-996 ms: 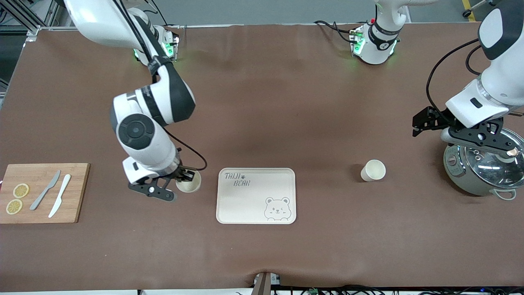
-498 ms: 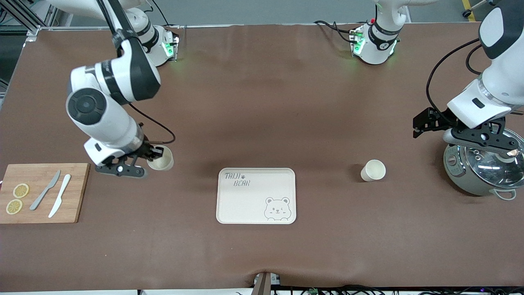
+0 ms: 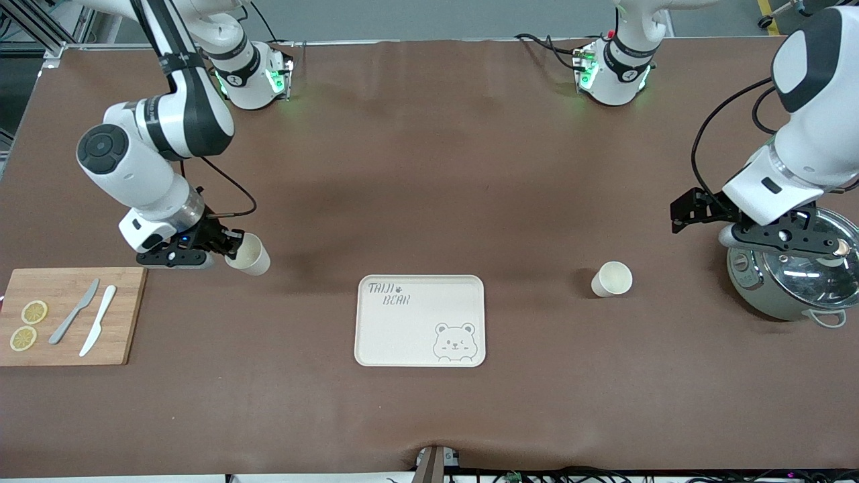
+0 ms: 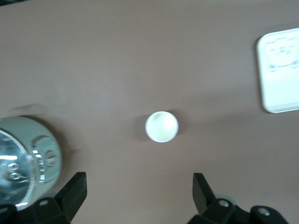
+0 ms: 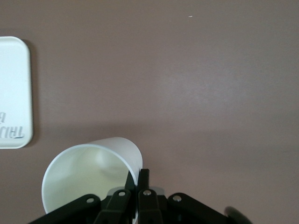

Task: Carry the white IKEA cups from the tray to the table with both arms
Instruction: 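Lower the cup onto the table and open the right gripper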

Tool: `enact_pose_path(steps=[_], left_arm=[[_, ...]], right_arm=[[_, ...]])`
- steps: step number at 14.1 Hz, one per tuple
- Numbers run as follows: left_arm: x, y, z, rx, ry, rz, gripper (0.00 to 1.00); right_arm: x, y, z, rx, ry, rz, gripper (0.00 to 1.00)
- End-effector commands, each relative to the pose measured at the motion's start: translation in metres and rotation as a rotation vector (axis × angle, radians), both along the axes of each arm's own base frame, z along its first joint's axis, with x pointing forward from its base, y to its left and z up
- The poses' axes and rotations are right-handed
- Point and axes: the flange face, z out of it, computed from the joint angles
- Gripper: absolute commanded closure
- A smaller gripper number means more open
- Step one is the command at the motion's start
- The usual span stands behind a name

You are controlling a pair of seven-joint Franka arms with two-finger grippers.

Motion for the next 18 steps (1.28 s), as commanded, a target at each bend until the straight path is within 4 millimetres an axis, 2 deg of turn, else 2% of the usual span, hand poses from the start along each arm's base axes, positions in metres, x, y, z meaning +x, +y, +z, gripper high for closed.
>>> enact_pose_path(steps=[1,5,12,18], left_arm=[[0.002,-0.007,-0.002,0.044,-0.008,-0.012,0.00],[0.002,-0.010,-0.003,0.026,-0.005,-0.003,0.00],[0.000,-0.011,0.004,-0.038,-0.005,0.001,0.00],[-0.005,-0.013,0.013,-0.038,-0.012,0.000,0.00]], right_arm=[[-0.012,-0.020,-0.007,0.035,-0.031,0.019,1.00],[-0.007,-0.025,-0.034,0.029,-0.068,0.017,1.00],[0.006,-0.022,-0.099,0.014,-0.136,0.013,1.00],[0.011,-0.021,-0.124,0.008,-0.154,0.015,1.00]])
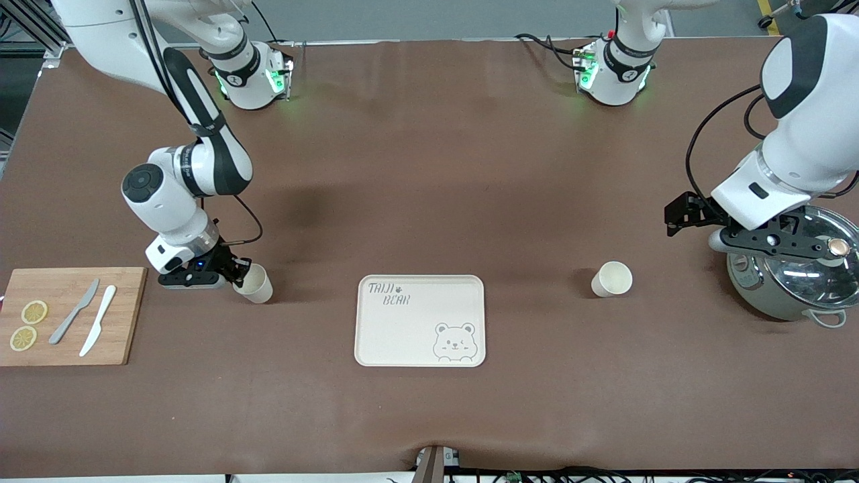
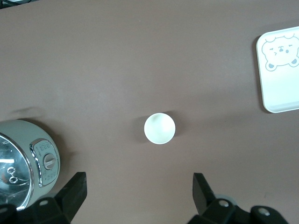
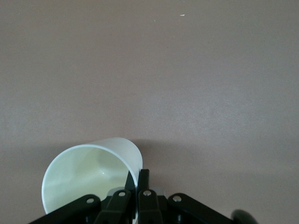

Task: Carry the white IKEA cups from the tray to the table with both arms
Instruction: 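Lower the cup onto the table and open the right gripper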

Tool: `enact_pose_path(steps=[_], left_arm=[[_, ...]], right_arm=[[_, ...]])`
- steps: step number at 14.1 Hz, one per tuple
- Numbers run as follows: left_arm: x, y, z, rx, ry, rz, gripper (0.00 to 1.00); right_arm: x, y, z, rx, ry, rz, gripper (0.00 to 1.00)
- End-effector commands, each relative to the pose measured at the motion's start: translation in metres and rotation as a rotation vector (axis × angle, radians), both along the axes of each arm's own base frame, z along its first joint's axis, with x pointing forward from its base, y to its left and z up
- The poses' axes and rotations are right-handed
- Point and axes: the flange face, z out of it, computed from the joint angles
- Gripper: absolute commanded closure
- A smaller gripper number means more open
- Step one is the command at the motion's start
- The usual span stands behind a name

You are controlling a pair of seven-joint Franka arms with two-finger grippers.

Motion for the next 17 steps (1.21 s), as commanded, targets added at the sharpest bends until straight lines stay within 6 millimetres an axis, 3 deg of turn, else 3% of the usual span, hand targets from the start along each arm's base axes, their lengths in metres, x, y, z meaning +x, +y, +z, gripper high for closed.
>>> enact_pose_path(steps=[1,3,4,5,6,11,13,17], left_arm=[[-0.007,-0.002,0.015,-0.015,-0.014,0.004,0.00],[-0.007,-0.002,0.013,-0.015,-0.010,0.007,0.00],[-0.007,-0.003,0.012,-0.015,-0.008,0.007,0.00],[-0.007,-0.003,0.012,-0.014,-0.008,0.010,0.00],[-0.007,-0.004,0.012,-0.016,-0.009,0.012,0.00],[-0.007,-0.007,0.010,-0.016,-0.007,0.012,0.00],[-0.007,-0.007,0.010,-0.016,-0.007,0.012,0.00],[-0.006,-0.007,0.010,-0.014,-0.005,0.011,0.00]], right_arm=[[0.003,0.001,-0.005,0.009,-0.018,0.007,1.00],[0.005,0.002,-0.006,0.009,-0.019,0.005,1.00],[0.005,0.002,-0.005,0.009,-0.021,0.005,0.90],[0.006,0.002,-0.005,0.010,-0.022,0.004,0.49],[0.007,0.001,-0.004,0.010,-0.024,0.004,0.00],[0.016,-0.002,0.012,0.014,0.010,-0.001,0.00],[0.026,0.002,0.049,0.020,0.122,0.009,0.00],[0.023,0.006,0.157,0.035,0.320,-0.016,0.00]])
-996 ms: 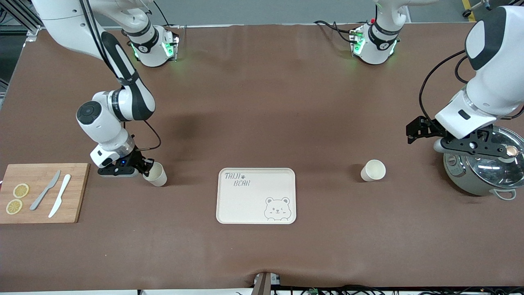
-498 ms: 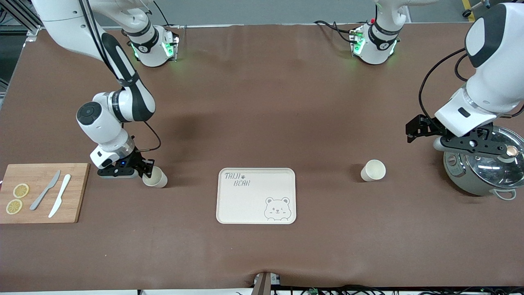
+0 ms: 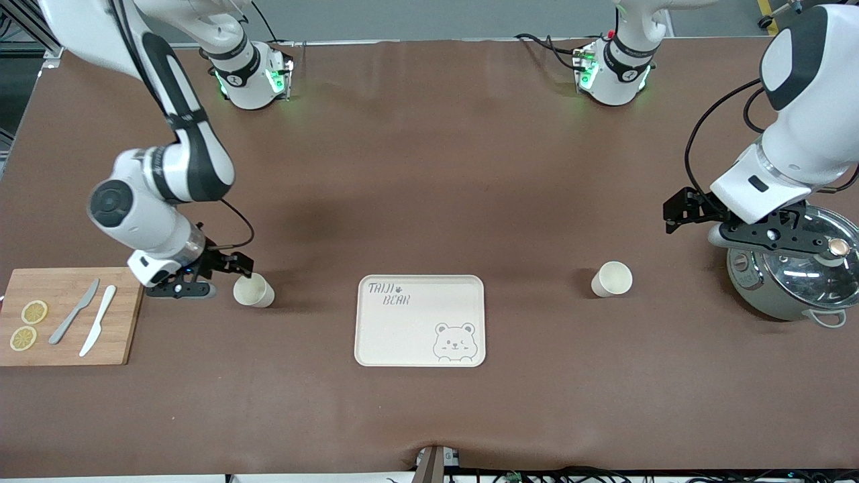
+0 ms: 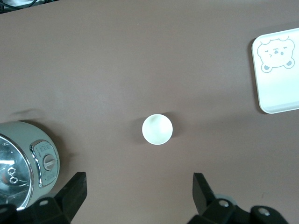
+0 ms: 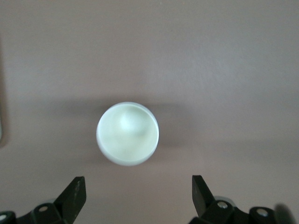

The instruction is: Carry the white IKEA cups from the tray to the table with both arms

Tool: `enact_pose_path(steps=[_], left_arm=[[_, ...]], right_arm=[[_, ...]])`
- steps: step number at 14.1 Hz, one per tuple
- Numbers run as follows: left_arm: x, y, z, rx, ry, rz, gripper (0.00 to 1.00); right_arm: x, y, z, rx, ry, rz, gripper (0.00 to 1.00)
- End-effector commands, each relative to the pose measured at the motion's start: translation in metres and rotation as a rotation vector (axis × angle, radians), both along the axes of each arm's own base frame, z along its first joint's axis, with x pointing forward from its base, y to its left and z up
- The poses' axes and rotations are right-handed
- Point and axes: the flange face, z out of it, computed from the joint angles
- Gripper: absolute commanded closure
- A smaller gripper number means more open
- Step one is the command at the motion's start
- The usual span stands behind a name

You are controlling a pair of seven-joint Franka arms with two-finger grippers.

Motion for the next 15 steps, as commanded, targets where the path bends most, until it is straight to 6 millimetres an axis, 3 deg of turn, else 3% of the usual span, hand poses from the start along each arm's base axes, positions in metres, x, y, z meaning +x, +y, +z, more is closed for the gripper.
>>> enact_pose_path(steps=[1,3,6,15], left_arm=[[-0.003,-0.002,0.003,-0.014,0.004,0.016,0.00],[-0.004,-0.002,0.003,-0.014,0.006,0.016,0.00],[-0.003,-0.001,0.003,-0.008,0.003,0.013,0.00],[-0.005,-0.024,0.012,-0.026,-0.023,-0.019,0.00]], right_arm=[[-0.014,0.005,0.077,0.023,0.050,-0.069,0.00],[-0.026,0.030,0.121,0.027,0.029,-0.163,0.00],[-0.026,0.078,0.162,0.047,-0.034,-0.288,0.00],[-0.026,0.075,0.168,0.031,-0.043,-0.188,0.00]])
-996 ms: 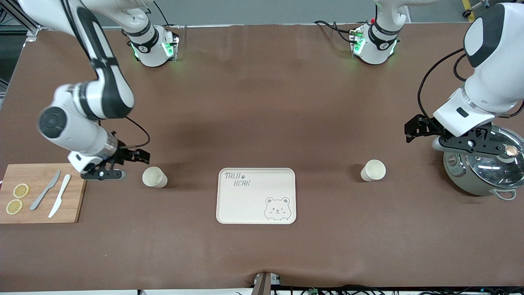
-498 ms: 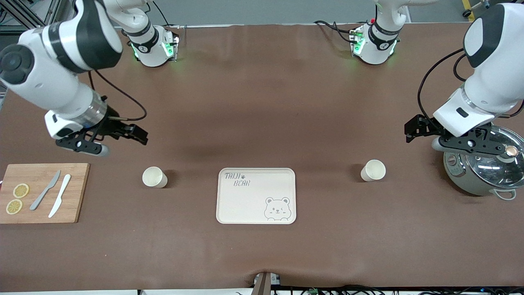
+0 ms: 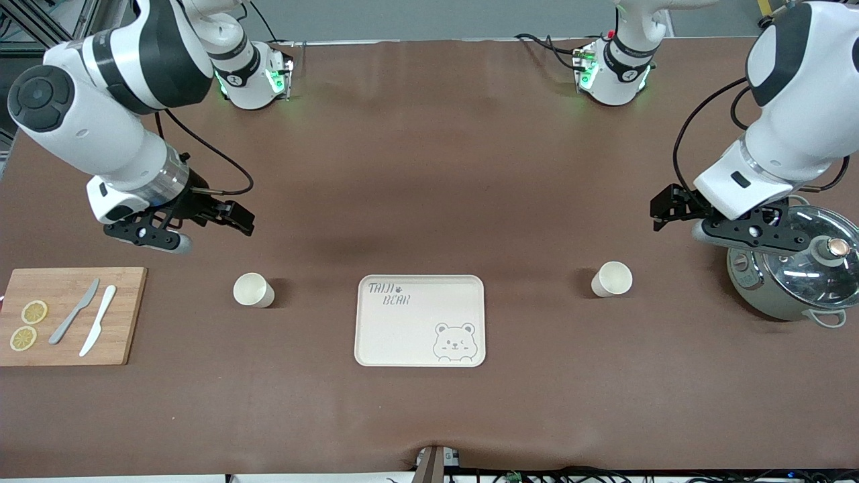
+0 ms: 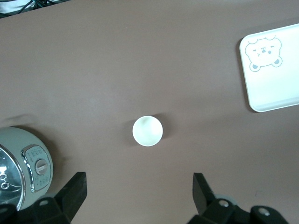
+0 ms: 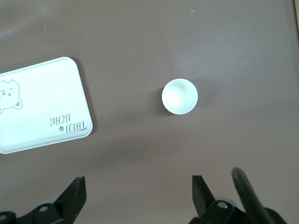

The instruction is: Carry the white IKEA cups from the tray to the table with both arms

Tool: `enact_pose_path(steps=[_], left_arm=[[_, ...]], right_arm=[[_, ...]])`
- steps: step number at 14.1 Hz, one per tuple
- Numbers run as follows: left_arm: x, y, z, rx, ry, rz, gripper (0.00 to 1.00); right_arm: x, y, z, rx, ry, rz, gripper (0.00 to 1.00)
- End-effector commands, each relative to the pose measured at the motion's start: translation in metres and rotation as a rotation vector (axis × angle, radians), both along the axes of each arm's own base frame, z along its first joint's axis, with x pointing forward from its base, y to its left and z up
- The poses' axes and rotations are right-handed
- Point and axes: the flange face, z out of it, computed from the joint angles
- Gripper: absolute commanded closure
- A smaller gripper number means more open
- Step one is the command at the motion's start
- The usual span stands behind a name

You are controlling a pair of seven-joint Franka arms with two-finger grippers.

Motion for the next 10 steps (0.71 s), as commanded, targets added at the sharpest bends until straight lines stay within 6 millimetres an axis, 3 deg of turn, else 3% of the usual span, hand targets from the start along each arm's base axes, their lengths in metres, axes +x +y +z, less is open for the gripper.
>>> enact_pose_path(steps=[1,4,10], left_arm=[[-0.001,-0.001,0.011,-0.038,-0.018,0.013,0.00],[0.002,0.004,0.016,-0.090,-0.032,0.018,0.00],[0.006,0.007,0.011,-0.086,-0.032,0.022,0.00]], right_arm=[[0.004,-0.005,0.021,0.001,-0.027,0.022,0.00],[0.004,-0.024,0.077,-0.007,0.018,-0.006,0.00],[0.005,-0.033,0.072,-0.016,0.048,-0.019,0.00]])
